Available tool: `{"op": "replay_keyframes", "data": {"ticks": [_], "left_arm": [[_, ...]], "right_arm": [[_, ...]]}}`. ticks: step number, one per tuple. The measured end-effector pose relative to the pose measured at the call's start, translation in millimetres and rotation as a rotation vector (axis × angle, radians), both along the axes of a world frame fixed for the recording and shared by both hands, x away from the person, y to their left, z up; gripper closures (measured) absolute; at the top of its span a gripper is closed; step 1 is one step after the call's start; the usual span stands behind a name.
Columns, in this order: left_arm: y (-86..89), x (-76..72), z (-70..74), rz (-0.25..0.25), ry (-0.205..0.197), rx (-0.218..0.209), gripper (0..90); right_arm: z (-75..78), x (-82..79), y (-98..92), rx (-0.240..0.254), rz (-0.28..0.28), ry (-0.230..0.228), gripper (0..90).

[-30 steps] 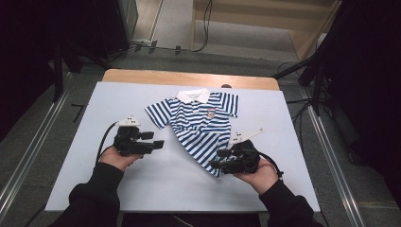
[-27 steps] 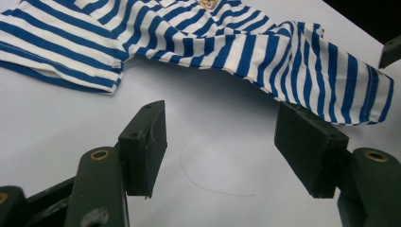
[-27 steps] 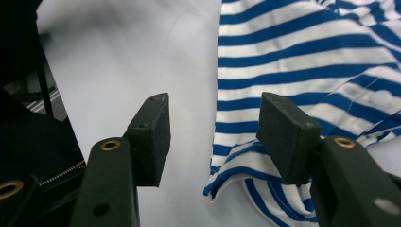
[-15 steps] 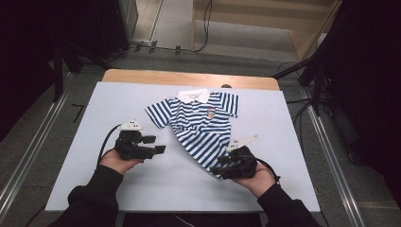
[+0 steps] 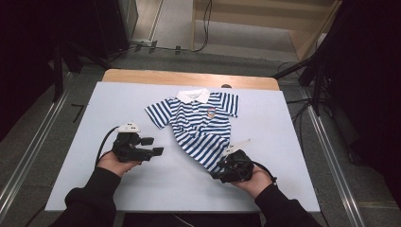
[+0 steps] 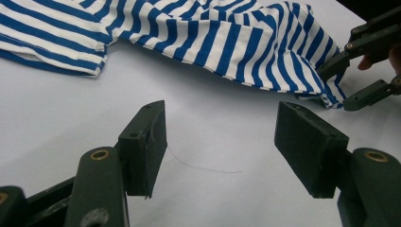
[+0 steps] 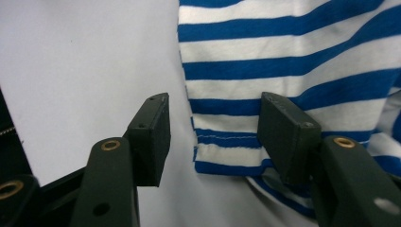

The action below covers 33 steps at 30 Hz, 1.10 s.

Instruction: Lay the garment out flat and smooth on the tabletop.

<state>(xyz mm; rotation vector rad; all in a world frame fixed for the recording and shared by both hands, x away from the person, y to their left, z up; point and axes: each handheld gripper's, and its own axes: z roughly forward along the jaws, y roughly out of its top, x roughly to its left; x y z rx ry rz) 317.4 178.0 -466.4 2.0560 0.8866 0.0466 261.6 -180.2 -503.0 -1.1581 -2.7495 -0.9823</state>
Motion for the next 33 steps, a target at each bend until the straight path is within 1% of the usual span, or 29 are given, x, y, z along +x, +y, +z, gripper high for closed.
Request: {"op": "replay_keyframes", "data": {"ticks": [1, 2, 5, 6, 7, 8, 9, 10, 11, 12, 15, 18, 19, 21, 23, 25, 26, 27, 29, 30, 32, 33], "left_arm": [[0.6, -0.1, 0.0, 0.002, 0.002, -0.001, 35.5], [1.0, -0.2, -0.2, 0.005, 0.002, -0.002, 35.5], [2.3, -0.1, -0.8, 0.007, 0.004, -0.003, 35.5], [2.7, -0.2, -0.8, 0.008, 0.005, -0.002, 35.5], [3.1, -0.2, -0.7, 0.008, 0.004, -0.002, 35.5], [3.5, -0.5, -0.5, 0.008, 0.003, -0.001, 35.5], [3.8, -0.6, -0.4, 0.008, 0.002, -0.003, 35.5], [4.2, -0.9, -0.4, 0.009, 0.001, -0.005, 35.5], [4.6, -1.0, -0.3, 0.010, 0.002, -0.003, 35.5], [4.9, -1.1, -0.5, 0.012, 0.002, -0.004, 35.5], [5.7, -1.0, -1.3, 0.012, 0.004, -0.004, 35.5], [5.9, -0.7, -1.2, 0.012, 0.004, -0.001, 35.5], [6.1, -0.4, -1.2, 0.013, 0.004, -0.001, 35.5], [6.6, 0.0, -1.5, 0.017, 0.007, -0.007, 35.5], [7.6, 0.8, -1.5, 0.019, 0.005, -0.006, 35.5], [8.8, 1.5, -1.4, 0.022, 0.006, -0.007, 35.5], [10.0, 2.1, -1.2, 0.028, 0.007, -0.011, 35.5], [10.0, 2.1, -1.2, 0.028, 0.007, -0.011, 35.5], [11.1, 2.6, -1.0, 0.032, 0.007, -0.009, 35.5], [11.6, 2.7, -1.0, 0.035, 0.007, -0.008, 35.5], [12.7, 3.3, -1.2, 0.037, 0.005, -0.009, 35.5], [13.2, 3.4, -1.2, 0.039, 0.005, -0.009, 35.5]], "right_arm": [[-0.6, -1.2, 0.4, -0.003, 0.003, -0.009, 44.5], [-1.3, -4.3, 1.9, -0.023, 0.013, -0.041, 47.5], [-2.4, -8.9, 4.5, -0.059, 0.015, -0.094, 52.5], [-2.4, -8.9, 4.5, -0.059, 0.015, -0.094, 52.5], [-2.8, -10.2, 5.4, -0.064, 0.010, -0.106, 54.0], [-2.7, -11.6, 6.5, -0.071, 0.007, -0.109, 56.5], [-2.3, -12.6, 7.3, -0.083, 0.003, -0.114, 61.1], [-2.2, -12.5, 7.3, -0.082, -0.010, -0.107, 66.7], [-2.3, -11.8, 6.5, -0.082, -0.013, -0.107, 70.0], [-2.3, -11.8, 6.5, -0.082, -0.013, -0.107, 70.0], [-2.7, -10.0, 5.4, -0.075, -0.028, -0.095, 80.6], [-1.9, -8.2, 6.1, -0.072, -0.038, -0.071, 84.9], [-0.6, -6.2, 7.0, -0.075, -0.040, -0.050, 86.2], [0.0, -4.9, 7.4, -0.079, -0.037, -0.047, 86.5], [2.9, -2.3, 8.3, -0.081, -0.037, -0.015, 87.0], [6.0, -0.7, 8.2, -0.065, -0.037, 0.011, 87.0], [8.7, 0.3, 7.5, -0.049, -0.040, 0.023, 87.1], [8.7, 0.3, 7.5, -0.049, -0.040, 0.023, 87.1], [15.2, 0.5, 6.5, -0.011, -0.040, 0.028, 87.1], [21.3, -1.5, 7.3, 0.026, -0.033, 0.027, 87.1], [22.8, -2.4, 8.1, 0.035, -0.029, 0.027, 87.1], [26.4, -4.7, 11.3, 0.059, -0.013, 0.024, 87.1]]}}
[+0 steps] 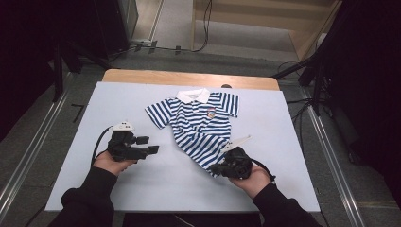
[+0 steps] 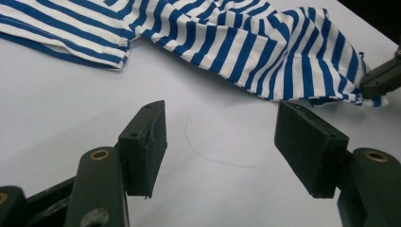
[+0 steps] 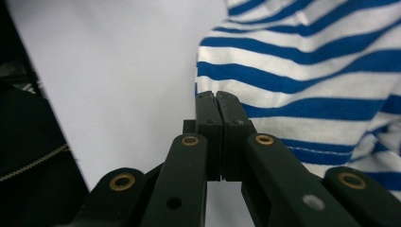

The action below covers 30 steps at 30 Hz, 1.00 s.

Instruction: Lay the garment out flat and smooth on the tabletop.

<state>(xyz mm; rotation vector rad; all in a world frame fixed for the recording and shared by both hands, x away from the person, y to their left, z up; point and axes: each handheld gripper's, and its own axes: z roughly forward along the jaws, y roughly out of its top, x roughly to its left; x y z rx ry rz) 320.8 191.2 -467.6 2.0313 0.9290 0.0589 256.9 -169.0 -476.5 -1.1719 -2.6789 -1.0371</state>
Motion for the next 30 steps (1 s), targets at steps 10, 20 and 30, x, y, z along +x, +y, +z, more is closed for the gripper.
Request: {"op": "replay_keyframes", "data": {"ticks": [10, 20, 30], "left_arm": [[6.0, 0.4, -0.4, 0.022, -0.001, 0.003, 35.5], [8.2, 11.5, -8.1, 0.066, 0.004, 0.017, 35.5], [6.1, 36.1, -11.1, 0.127, -0.012, 0.040, 35.5]], "right_arm": [[9.1, -4.1, 21.8, 0.083, 0.062, 0.009, 87.1], [16.0, -13.1, 50.8, 0.122, 0.148, 0.010, 87.1], [19.7, -14.1, 74.7, 0.161, 0.186, 0.015, 87.1]]}}
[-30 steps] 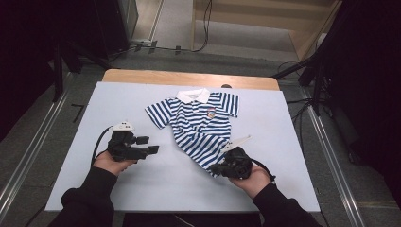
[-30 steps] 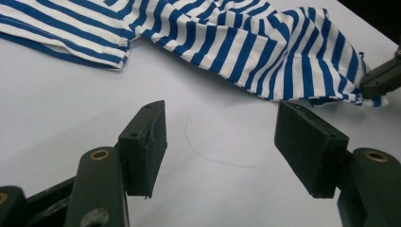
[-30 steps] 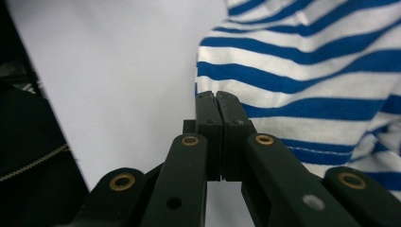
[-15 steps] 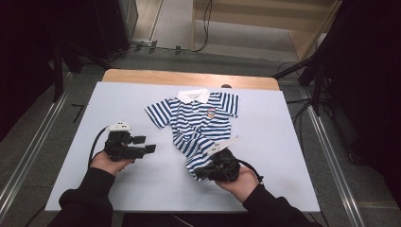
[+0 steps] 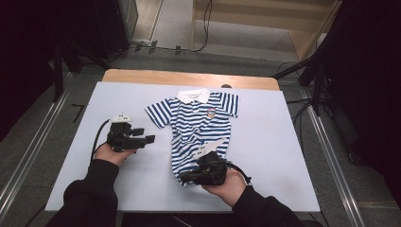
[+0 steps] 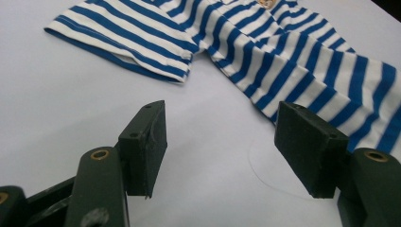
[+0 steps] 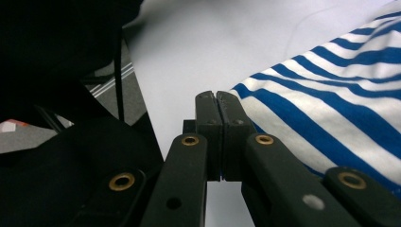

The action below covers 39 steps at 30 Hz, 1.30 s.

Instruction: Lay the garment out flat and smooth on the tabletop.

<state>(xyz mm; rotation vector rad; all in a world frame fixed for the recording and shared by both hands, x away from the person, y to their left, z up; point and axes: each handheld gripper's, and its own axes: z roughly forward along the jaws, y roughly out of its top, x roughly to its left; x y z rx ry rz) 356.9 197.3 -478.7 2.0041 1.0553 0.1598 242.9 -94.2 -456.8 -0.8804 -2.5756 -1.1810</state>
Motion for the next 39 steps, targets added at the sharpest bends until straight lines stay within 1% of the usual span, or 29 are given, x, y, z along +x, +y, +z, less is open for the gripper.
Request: {"op": "replay_keyframes", "data": {"ticks": [2, 3, 4, 5, 6, 8, 10, 11, 12, 13, 14, 15, 16, 18, 19, 21, 22, 23, 24, 25, 27, 28, 29, 30, 32, 34, 36, 38, 39], "left_arm": [[-0.4, 4.7, -0.9, 0.002, -0.004, 0.014, 35.5], [-0.2, 7.8, -1.3, 0.005, -0.003, 0.014, 35.5], [0.2, 9.7, -1.6, 0.011, -0.007, 0.010, 35.6], [0.9, 12.9, -2.1, 0.021, -0.006, -0.004, 35.6], [1.4, 16.0, -1.9, 0.023, 0.000, 0.001, 35.6], [1.4, 21.5, -2.2, 0.024, -0.004, 0.013, 35.6], [0.5, 26.2, -2.9, 0.034, -0.012, 0.008, 35.7], [-0.4, 28.3, -3.6, 0.043, -0.028, -0.002, 36.3], [-1.7, 31.1, -4.3, 0.043, -0.033, -0.005, 37.4], [-4.2, 34.8, -5.4, 0.042, -0.024, -0.004, 37.4], [-7.8, 39.2, -7.3, 0.041, -0.015, 0.008, 37.4], [-10.0, 41.8, -9.0, 0.035, -0.014, 0.012, 37.4], [-13.7, 45.4, -12.1, 0.039, -0.016, 0.026, 37.4], [-18.5, 51.6, -17.4, 0.038, 0.003, 0.053, 37.4], [-20.7, 53.9, -20.1, 0.043, 0.005, 0.068, 37.4], [-23.9, 57.6, -25.2, 0.047, 0.008, 0.083, 37.5], [-24.7, 58.1, -26.4, 0.045, 0.004, 0.090, 38.7], [-26.1, 58.4, -27.1, 0.047, -0.012, 0.100, 41.1], [-27.1, 58.7, -27.7, 0.049, -0.022, 0.108, 45.8], [-28.4, 58.7, -27.6, 0.060, -0.030, 0.129, 50.8], [-29.5, 59.6, -28.3, 0.072, -0.050, 0.151, 61.7], [-28.8, 60.5, -28.2, 0.077, -0.061, 0.169, 68.6], [-27.4, 62.2, -28.3, 0.077, -0.054, 0.161, 78.2], [-26.0, 63.6, -28.1, 0.081, -0.047, 0.156, 78.2], [-23.7, 68.3, -27.4, 0.081, -0.016, 0.136, 87.6], [-23.8, 72.1, -25.3, 0.079, 0.010, 0.134, 89.0], [-23.3, 74.5, -23.9, 0.098, 0.007, 0.134, 89.5], [-19.4, 78.5, -20.2, 0.122, 0.007, 0.092, 89.6], [-18.1, 79.8, -18.3, 0.127, 0.004, 0.088, 89.6]], "right_arm": [[0.2, -0.3, 7.5, 0.006, 0.012, 0.004, 87.1], [0.6, -0.5, 10.6, 0.008, 0.017, -0.001, 87.1], [1.5, -0.9, 16.2, 0.007, 0.024, -0.004, 87.1], [2.0, -1.2, 19.6, 0.009, 0.027, -0.007, 87.1], [2.7, -0.9, 25.4, 0.013, 0.036, -0.007, 87.1], [3.2, 0.1, 33.2, 0.022, 0.047, -0.011, 87.1], [4.5, 1.1, 43.0, 0.035, 0.059, -0.006, 87.1], [5.1, 1.2, 46.1, 0.036, 0.066, -0.005, 87.1], [5.7, 1.0, 50.1, 0.039, 0.076, -0.006, 87.1], [5.7, 0.5, 53.3, 0.034, 0.081, -0.013, 87.1], [5.4, 0.0, 55.8, 0.024, 0.085, -0.023, 87.1], [3.8, 0.0, 57.1, 0.015, 0.088, -0.026, 87.0], [2.6, 0.4, 57.1, 0.015, 0.088, -0.020, 87.0], [-0.4, 2.0, 54.9, 0.017, 0.082, -0.008, 87.0], [-1.5, 3.1, 53.9, 0.020, 0.082, -0.005, 87.0], [-2.5, 4.2, 52.9, 0.023, 0.079, 0.002, 87.0], [-3.1, 4.4, 52.7, 0.021, 0.077, 0.002, 87.0], [-3.5, 4.3, 52.7, 0.020, 0.076, 0.004, 87.0], [-4.7, 4.4, 52.8, 0.020, 0.077, 0.003, 87.0], [-5.8, 4.6, 53.0, 0.016, 0.078, 0.005, 87.0], [-8.1, 5.1, 54.1, 0.016, 0.076, 0.013, 86.9], [-9.0, 5.2, 54.8, 0.017, 0.075, 0.016, 87.0], [-10.5, 5.3, 56.8, 0.015, 0.080, 0.016, 86.9], [-10.5, 5.3, 56.8, 0.015, 0.080, 0.016, 86.9], [-11.3, 5.1, 59.4, 0.014, 0.076, 0.019, 86.9], [-12.1, 5.9, 61.7, 0.021, 0.074, 0.024, 86.9], [-12.5, 6.8, 64.3, 0.018, 0.075, 0.025, 86.9], [-12.3, 8.1, 66.7, 0.021, 0.076, 0.019, 86.9], [-12.3, 8.1, 66.7, 0.021, 0.076, 0.019, 86.9]]}}
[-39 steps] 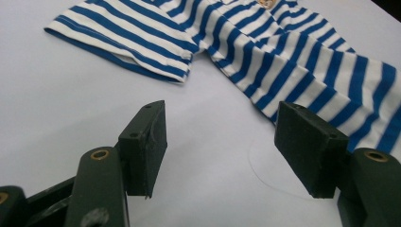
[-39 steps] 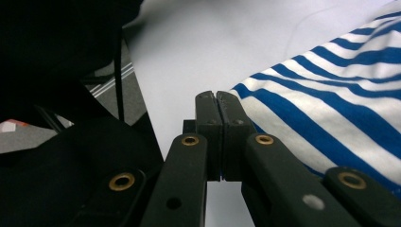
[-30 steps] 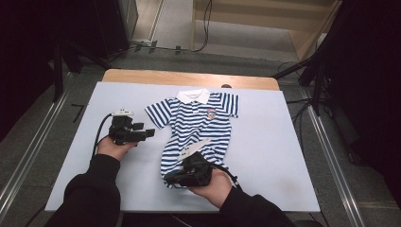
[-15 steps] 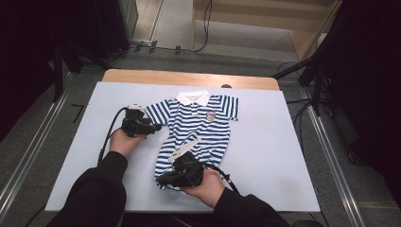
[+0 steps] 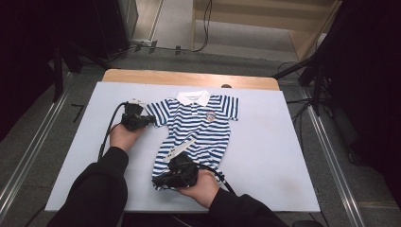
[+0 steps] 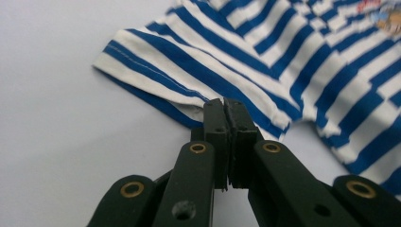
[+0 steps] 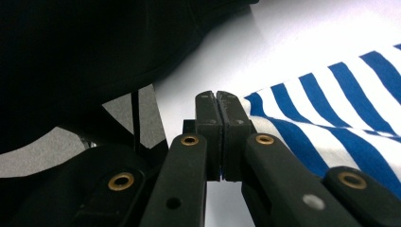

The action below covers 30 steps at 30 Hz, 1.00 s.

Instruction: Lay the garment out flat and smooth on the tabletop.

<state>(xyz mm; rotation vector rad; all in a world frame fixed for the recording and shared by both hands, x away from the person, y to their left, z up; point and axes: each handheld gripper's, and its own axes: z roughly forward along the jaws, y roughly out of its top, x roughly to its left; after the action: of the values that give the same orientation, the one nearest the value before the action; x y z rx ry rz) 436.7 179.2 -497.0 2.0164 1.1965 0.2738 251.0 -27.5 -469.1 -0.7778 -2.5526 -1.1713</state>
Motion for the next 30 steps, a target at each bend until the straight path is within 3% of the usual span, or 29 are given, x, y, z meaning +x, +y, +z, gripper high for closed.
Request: {"op": "replay_keyframes", "data": {"ticks": [5, 11, 15, 16, 17, 18, 20, 22, 23, 25, 30], "left_arm": [[10.1, 7.7, 15.3, 0.039, -0.032, -0.028, 89.6], [23.9, 19.6, 33.1, 0.080, -0.058, -0.029, 89.6], [28.0, 24.4, 36.8, 0.100, -0.064, -0.034, 89.5], [27.9, 24.6, 35.7, 0.094, -0.058, -0.033, 89.4], [27.6, 24.7, 34.8, 0.090, -0.054, -0.035, 89.0], [27.3, 24.5, 33.6, 0.085, -0.047, -0.039, 89.0], [26.8, 23.4, 32.8, 0.079, -0.048, -0.050, 86.2], [26.1, 21.3, 34.0, 0.066, -0.060, -0.067, 78.6], [25.4, 19.5, 34.9, 0.057, -0.064, -0.075, 69.7], [24.0, 15.3, 36.2, 0.041, -0.074, -0.077, 66.2], [23.7, 2.9, 36.8, -0.001, -0.055, -0.101, 51.1]], "right_arm": [[3.8, 3.5, 4.1, 0.001, 0.004, -0.009, 86.7], [7.4, 5.5, 19.7, 0.006, 0.023, -0.027, 86.7], [4.0, 2.6, 29.8, -0.007, 0.044, -0.039, 86.0], [2.7, 2.4, 30.6, -0.011, 0.044, -0.043, 85.0], [1.0, 2.5, 30.2, -0.013, 0.046, -0.028, 73.0], [1.0, 2.5, 30.2, -0.013, 0.046, -0.028, 73.0], [0.7, 3.9, 25.6, -0.007, 0.047, -0.008, 62.3], [2.5, 4.1, 17.5, 0.009, 0.034, -0.038, 52.9], [4.7, 6.1, 5.4, 0.026, 0.013, -0.050, 49.5], [5.5, 7.2, 0.7, 0.028, 0.002, -0.051, 47.5], [8.7, 15.9, -37.0, 0.035, -0.079, -0.085, 44.5]]}}
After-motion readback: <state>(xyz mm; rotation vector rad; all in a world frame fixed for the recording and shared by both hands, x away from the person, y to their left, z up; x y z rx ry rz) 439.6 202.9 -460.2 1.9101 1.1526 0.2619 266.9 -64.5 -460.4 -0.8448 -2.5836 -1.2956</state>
